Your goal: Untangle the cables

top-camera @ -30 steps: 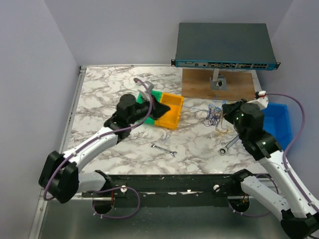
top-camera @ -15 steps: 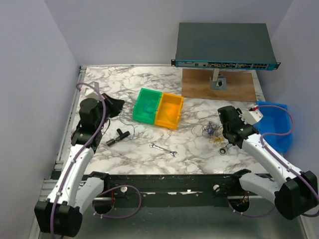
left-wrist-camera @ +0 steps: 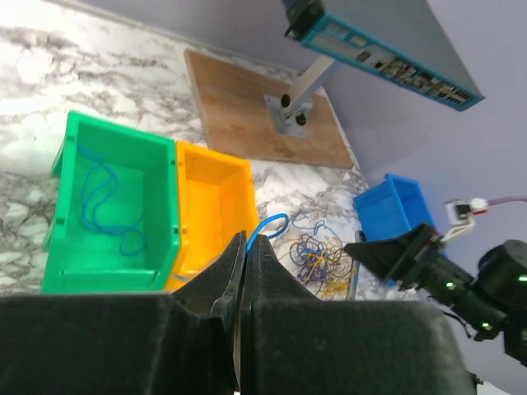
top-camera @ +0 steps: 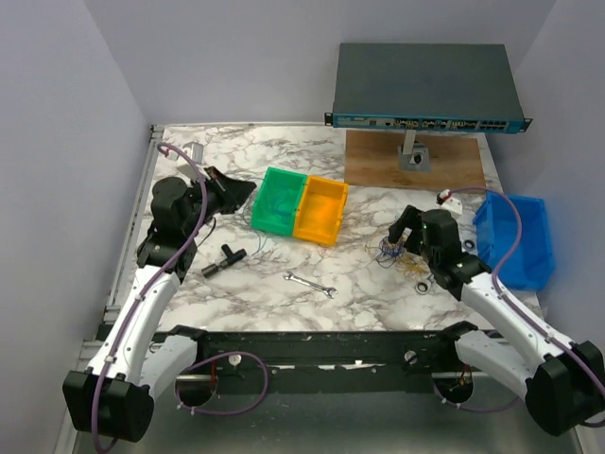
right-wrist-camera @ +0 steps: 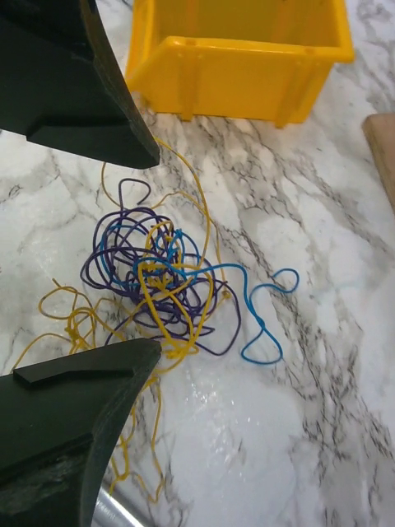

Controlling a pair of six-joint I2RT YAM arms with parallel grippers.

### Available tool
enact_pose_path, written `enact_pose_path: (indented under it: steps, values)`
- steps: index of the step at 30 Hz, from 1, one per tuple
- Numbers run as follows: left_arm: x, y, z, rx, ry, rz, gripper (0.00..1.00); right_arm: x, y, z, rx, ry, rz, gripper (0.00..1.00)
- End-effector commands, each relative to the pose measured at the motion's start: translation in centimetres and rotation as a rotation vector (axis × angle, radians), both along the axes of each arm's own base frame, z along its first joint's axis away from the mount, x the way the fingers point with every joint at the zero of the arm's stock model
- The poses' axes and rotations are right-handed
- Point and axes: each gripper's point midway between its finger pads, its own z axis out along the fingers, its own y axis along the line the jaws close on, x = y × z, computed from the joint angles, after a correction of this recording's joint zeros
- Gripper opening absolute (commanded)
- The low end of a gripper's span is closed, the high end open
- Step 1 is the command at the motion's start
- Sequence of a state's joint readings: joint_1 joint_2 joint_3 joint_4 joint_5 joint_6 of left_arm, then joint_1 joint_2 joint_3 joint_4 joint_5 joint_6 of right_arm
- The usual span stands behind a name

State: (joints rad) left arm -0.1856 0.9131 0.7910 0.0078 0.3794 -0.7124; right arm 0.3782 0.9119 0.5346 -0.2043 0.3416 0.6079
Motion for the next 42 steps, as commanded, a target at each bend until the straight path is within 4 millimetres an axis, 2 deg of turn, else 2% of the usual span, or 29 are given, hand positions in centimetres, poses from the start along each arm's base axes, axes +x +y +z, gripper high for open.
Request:
enact_pose_path:
  steps: [1,4,10,14,16,18,23,26,28,30,34,42]
  values:
    - [-0.2,-0.6,4.4,0.012,-0.080,-0.048,0.00,0.9,2.7,-1.2,-0.022,0.046,0.179,0.94]
    - [0.2,-1.0,5.6,0.005,-0.087,-0.059,0.00,1.5,3.2,-2.7,-0.027,0.097,0.184,0.94]
    - [1.0,-2.3,9.3,-0.013,-0.099,-0.123,0.00,2.8,3.4,-3.8,-0.019,0.079,0.159,0.94]
    - [2.6,-1.8,9.9,0.004,-0.094,-0.068,0.00,3.9,1.5,-5.2,-0.059,0.096,0.020,0.94]
    - [3.8,-1.3,9.2,0.028,-0.067,-0.028,0.00,4.0,0.5,-6.1,-0.080,0.107,-0.051,0.94]
    - [5.0,-0.8,7.9,0.052,-0.026,0.011,0.00,4.1,0.5,-6.7,-0.076,0.109,-0.059,0.94]
    - [8.4,-0.1,3.3,0.096,0.070,0.094,0.00,3.6,0.4,-6.4,-0.047,0.060,-0.057,0.93]
    - [10.4,-0.8,0.7,0.081,0.115,0.078,0.00,3.3,0.4,-5.8,-0.027,0.018,-0.048,0.92]
    - [11.5,-1.3,-0.3,0.075,0.142,0.071,0.00,3.0,0.3,-5.5,-0.022,-0.003,-0.047,0.91]
    - [12.4,-1.7,-1.1,0.073,0.170,0.065,0.00,2.9,0.1,-5.1,-0.016,-0.020,-0.053,0.91]
    - [13.2,-2.2,-1.4,0.103,0.187,0.072,0.00,2.7,0.1,-4.9,-0.009,-0.035,-0.052,0.91]
    - [15.0,-2.7,-1.6,0.232,0.097,0.133,0.00,2.6,0.1,-4.7,-0.003,-0.043,-0.048,0.90]
